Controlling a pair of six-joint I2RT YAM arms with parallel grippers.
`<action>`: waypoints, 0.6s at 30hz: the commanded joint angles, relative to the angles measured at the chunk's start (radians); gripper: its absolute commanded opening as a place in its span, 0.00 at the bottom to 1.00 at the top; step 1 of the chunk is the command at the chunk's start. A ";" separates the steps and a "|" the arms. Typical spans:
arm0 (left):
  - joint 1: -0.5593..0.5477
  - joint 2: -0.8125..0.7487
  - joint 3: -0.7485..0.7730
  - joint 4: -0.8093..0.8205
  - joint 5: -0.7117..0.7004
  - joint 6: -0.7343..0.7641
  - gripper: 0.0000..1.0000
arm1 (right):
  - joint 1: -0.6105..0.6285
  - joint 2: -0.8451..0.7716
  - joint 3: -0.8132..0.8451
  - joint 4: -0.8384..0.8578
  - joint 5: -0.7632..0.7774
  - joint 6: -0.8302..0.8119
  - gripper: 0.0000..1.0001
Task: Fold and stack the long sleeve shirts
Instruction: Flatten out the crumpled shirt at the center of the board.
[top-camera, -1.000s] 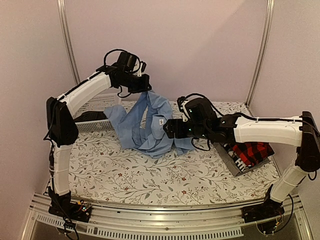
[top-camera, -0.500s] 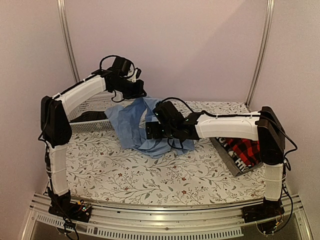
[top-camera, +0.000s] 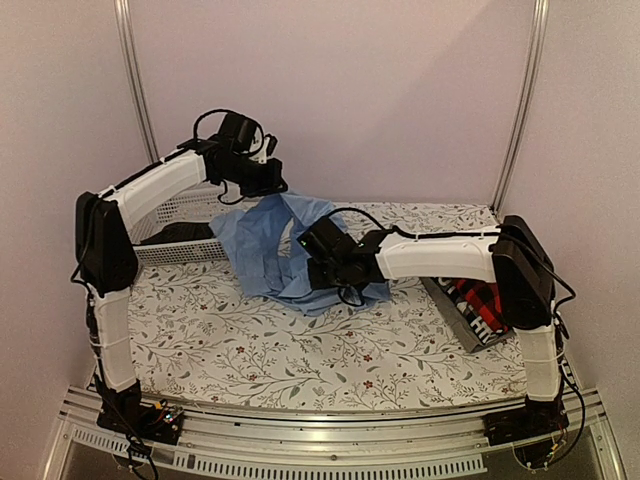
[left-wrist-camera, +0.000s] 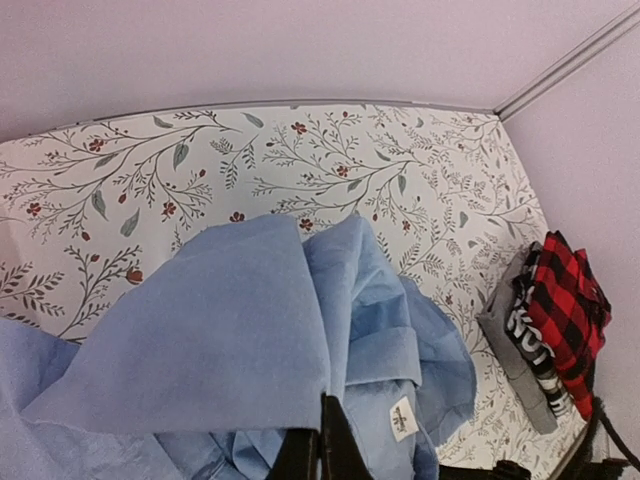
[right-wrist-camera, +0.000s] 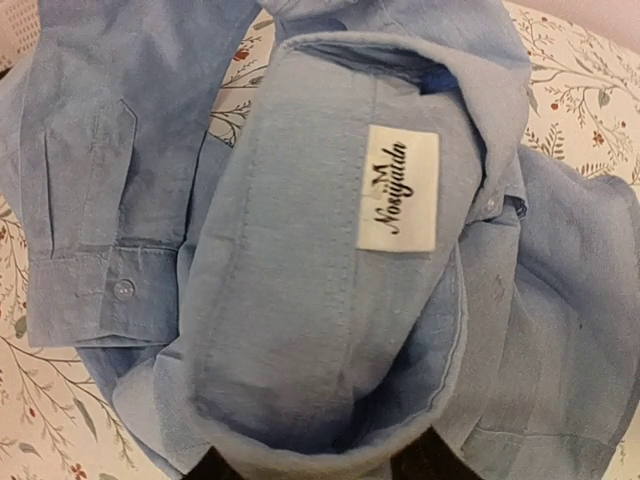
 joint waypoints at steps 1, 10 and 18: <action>0.017 -0.100 -0.013 0.017 -0.045 0.035 0.00 | 0.002 -0.112 -0.022 -0.040 0.122 -0.009 0.19; 0.018 -0.332 -0.055 0.073 -0.201 0.106 0.00 | -0.010 -0.353 -0.013 -0.041 0.289 -0.191 0.00; 0.013 -0.603 -0.127 0.233 -0.239 0.202 0.00 | -0.024 -0.583 0.050 0.135 0.369 -0.562 0.00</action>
